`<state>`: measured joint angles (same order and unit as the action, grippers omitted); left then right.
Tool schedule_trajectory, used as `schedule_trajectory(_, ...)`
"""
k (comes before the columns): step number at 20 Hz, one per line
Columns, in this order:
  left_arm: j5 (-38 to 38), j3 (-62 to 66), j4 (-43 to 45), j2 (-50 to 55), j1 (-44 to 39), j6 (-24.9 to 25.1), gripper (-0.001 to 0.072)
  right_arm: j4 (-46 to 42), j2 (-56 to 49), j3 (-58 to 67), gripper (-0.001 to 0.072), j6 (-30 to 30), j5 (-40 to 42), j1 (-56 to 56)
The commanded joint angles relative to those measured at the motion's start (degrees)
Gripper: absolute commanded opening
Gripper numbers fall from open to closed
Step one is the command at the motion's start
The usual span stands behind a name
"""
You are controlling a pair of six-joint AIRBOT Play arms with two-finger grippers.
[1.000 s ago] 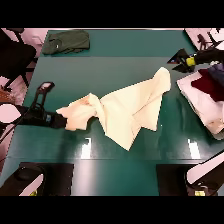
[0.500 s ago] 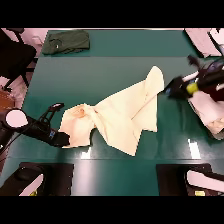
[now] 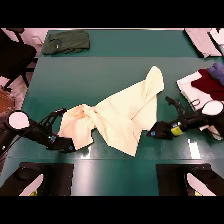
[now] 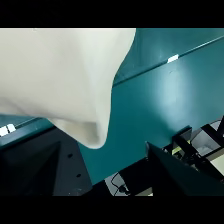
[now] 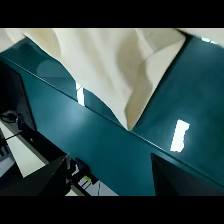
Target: Fold the shirts.
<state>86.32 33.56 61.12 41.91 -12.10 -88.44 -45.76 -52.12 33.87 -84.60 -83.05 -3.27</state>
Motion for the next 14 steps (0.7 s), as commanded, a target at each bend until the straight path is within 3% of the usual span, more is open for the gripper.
schedule_trajectory(1, -0.5, 0.0, -0.1, -0.1, 0.0, -0.1, 0.0617, 3.5, 3.5, -7.0, 0.0597, -1.9, 2.4, -2.1)
schedule_trajectory(5, -4.2, 5.4, 2.4, -0.1, 0.0, -1.7, 0.0617, 4.1, -0.9, -7.5, 0.0611, -2.4, 8.2, -10.1)
schedule_trajectory(8, -6.0, 11.9, 17.6, -0.1, 0.0, -6.1, 0.0616, 4.1, -8.5, -4.3, 0.0611, -2.4, 12.5, -17.6)
schedule_trajectory(10, -8.1, 14.9, 22.1, -0.1, 0.0, -7.5, 0.0616, 3.5, -13.4, -1.3, 0.0611, -2.3, 13.3, -21.4)
schedule_trajectory(12, -11.1, 15.1, 13.0, 0.3, 0.0, -6.7, 0.0617, 3.2, -14.8, 1.7, 0.0611, -1.6, 14.2, -21.6)
schedule_trajectory(14, -12.3, 14.3, -6.4, 2.7, -0.5, -1.5, 0.0616, -0.7, -11.4, 4.1, 0.0608, -3.8, 16.5, -17.4)
